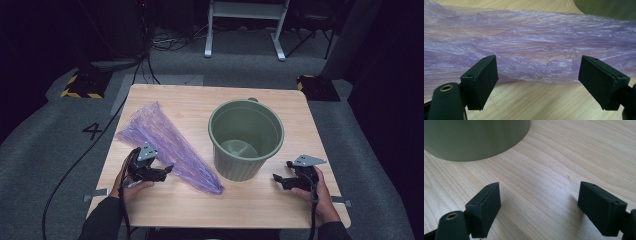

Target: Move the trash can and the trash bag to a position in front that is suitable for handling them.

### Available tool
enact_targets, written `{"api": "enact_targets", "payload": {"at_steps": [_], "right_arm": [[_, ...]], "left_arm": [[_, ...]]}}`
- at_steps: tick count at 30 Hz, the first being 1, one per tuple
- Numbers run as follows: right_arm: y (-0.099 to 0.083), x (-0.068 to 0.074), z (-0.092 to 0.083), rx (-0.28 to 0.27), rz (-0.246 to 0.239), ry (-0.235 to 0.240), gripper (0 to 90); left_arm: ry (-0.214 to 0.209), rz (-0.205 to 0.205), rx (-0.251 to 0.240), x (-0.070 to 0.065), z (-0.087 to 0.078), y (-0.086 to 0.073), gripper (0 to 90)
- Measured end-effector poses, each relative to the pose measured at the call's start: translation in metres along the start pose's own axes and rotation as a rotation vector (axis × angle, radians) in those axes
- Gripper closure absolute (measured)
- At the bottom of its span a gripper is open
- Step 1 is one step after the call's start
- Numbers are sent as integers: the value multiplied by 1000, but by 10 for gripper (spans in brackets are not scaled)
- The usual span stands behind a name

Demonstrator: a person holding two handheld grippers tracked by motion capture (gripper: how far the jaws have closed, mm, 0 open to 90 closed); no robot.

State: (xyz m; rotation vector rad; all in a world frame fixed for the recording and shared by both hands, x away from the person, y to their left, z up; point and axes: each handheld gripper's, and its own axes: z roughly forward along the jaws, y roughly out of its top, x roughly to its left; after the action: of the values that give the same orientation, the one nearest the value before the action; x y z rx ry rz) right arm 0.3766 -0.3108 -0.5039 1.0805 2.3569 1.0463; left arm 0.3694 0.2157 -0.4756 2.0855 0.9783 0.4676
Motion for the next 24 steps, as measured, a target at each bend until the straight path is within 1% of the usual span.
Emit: {"api": "enact_targets", "payload": {"at_steps": [4, 6, 7, 8, 11, 13, 15, 16, 18, 19, 20, 21, 22, 23, 24], "right_arm": [[0, 0, 0, 0, 0, 0, 184], [0, 0, 0, 0, 0, 0, 184], [0, 0, 0, 0, 0, 0, 184], [0, 0, 0, 0, 0, 0, 184], [0, 0, 0, 0, 0, 0, 184], [0, 0, 0, 0, 0, 0, 184], [0, 0, 0, 0, 0, 0, 184], [0, 0, 0, 0, 0, 0, 184], [0, 0, 0, 0, 0, 0, 184], [0, 0, 0, 0, 0, 0, 184], [0, 0, 0, 0, 0, 0, 184], [0, 0, 0, 0, 0, 0, 184], [0, 0, 0, 0, 0, 0, 184], [0, 0, 0, 0, 0, -1, 184], [0, 0, 0, 0, 1, -1, 184]], "left_arm": [[11, 9, 10, -1, 5, 1, 157], [12, 3, 11, -1, 8, 2, 157], [6, -8, 17, 1, 10, 4, 158], [6, -8, 17, 1, 10, 4, 160], [19, -18, 9, 4, 13, 9, 158], [26, -23, 17, 4, 16, 12, 157], [26, -24, 11, 5, 17, 13, 158], [38, -18, 0, 4, 18, 14, 159], [56, -5, 6, 4, 20, 16, 158], [55, -20, 17, 7, 24, 18, 161], [55, -20, 17, 7, 24, 18, 161], [57, -31, 15, 10, 25, 18, 157], [61, -51, 11, 12, 26, 19, 157], [72, -74, 10, 17, 29, 20, 158], [98, -89, 4, 19, 31, 20, 159]]}}
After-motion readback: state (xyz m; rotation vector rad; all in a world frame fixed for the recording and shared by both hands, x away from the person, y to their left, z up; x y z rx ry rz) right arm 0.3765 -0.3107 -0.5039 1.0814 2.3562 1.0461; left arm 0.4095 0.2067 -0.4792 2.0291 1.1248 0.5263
